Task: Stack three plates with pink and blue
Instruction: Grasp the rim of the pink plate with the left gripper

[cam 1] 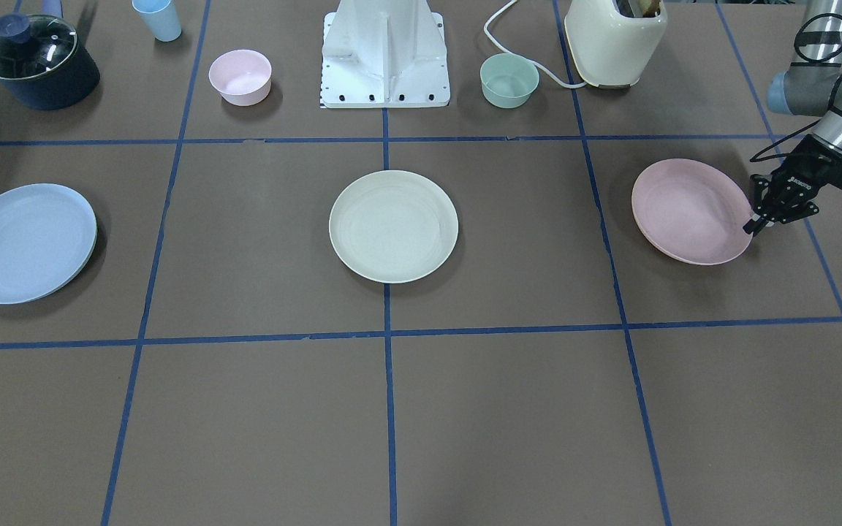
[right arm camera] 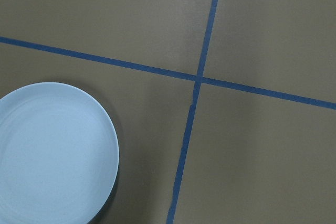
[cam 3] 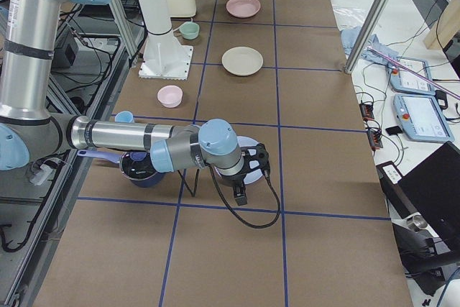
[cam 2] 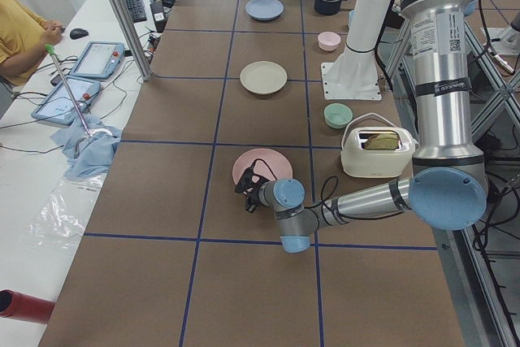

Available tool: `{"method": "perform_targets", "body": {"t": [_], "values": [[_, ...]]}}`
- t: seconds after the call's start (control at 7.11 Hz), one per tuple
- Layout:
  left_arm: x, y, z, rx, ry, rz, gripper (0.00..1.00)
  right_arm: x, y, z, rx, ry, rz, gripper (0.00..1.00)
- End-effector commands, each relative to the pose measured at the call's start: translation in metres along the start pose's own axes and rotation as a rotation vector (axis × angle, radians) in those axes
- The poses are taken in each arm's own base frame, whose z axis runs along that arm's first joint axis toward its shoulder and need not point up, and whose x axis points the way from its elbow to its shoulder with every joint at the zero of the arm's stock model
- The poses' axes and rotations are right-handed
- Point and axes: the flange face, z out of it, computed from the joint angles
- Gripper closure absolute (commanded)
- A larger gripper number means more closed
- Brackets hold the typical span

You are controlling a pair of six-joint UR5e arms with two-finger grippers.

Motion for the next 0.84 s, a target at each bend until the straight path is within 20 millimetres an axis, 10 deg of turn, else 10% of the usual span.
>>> {"method": "perform_targets", "body": {"t": [0.0,0.42,0.7], "values": [[0.063,-0.058,0.003,-0.007,0.041,-0.103,1.0,0.0,0.001,0.0,0.0,-0.001,0.001,0.0],[0.223,-0.16,0.008,-0.026,0.098,-0.256,1.0,0.0,0.001,0.0,0.0,-0.001,0.001,0.0],[0.352,-0.182,0.078,-0.013,0.086,-0.351,1.0,0.0,0.002,0.001,-0.003,-0.001,0.004,0.0]]}}
